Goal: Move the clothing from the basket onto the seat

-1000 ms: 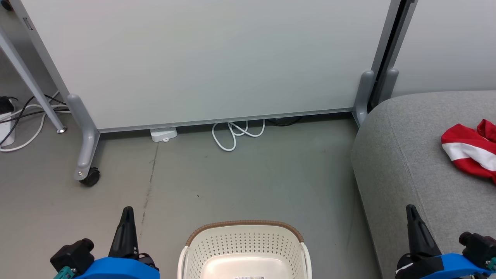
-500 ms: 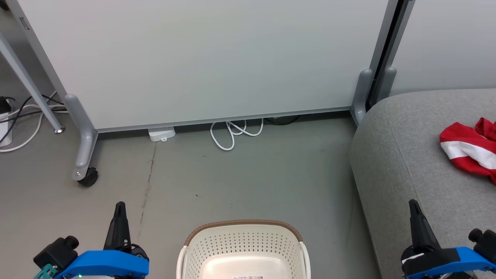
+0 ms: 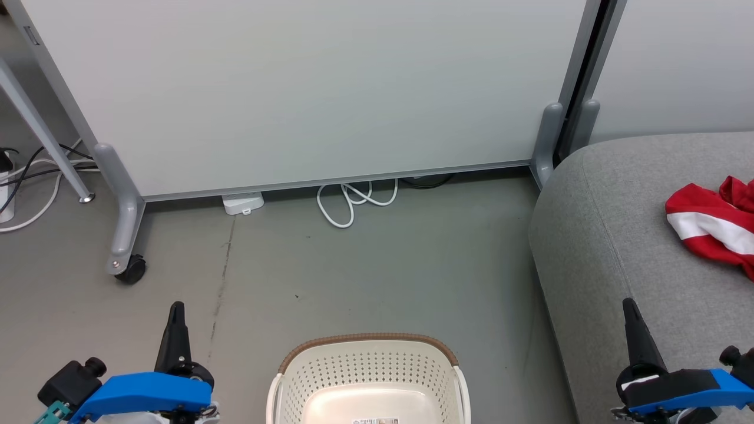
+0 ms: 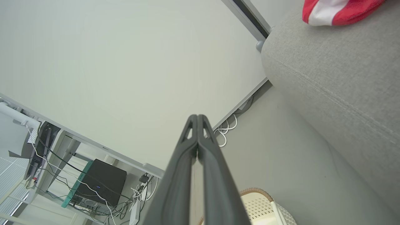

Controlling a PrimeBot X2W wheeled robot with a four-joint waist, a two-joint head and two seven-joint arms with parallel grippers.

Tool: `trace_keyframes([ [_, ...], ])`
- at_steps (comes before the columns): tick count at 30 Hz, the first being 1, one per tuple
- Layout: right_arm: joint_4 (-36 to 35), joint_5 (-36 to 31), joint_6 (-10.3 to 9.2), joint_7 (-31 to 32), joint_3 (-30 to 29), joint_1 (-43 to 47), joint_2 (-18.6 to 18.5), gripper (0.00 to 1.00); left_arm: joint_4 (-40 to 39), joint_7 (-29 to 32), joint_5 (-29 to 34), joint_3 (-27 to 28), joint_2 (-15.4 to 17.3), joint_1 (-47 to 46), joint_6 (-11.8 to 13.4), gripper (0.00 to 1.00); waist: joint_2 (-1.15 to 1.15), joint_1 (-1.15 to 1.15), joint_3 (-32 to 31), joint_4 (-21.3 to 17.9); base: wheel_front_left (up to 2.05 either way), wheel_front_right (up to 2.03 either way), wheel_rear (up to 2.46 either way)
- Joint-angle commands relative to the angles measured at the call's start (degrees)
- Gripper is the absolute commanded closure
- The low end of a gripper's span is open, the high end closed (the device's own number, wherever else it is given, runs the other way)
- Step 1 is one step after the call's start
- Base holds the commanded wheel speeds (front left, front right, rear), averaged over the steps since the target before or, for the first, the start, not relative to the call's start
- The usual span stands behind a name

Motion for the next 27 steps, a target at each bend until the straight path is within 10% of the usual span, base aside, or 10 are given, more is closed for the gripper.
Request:
trace_keyframes([
  [1, -0.8, 2.2, 0.02, 0.5, -0.1, -1.6, -0.2, 1.0, -0.9, 0.5, -2.1, 0.5, 0.1, -1.8, -0.5, 1.0, 0.0, 0.0, 0.0, 0.0, 0.0, 0.0, 0.0],
  [27, -0.9, 18.3, 0.03, 4.5, -0.5, -3.0, -0.2, 1.0, -1.2, 4.4, -17.5, 2.3, 0.0, -3.0, -0.7, 1.0, 0.0, 0.0, 0.3, -0.7, 0.0, 0.0, 0.0],
])
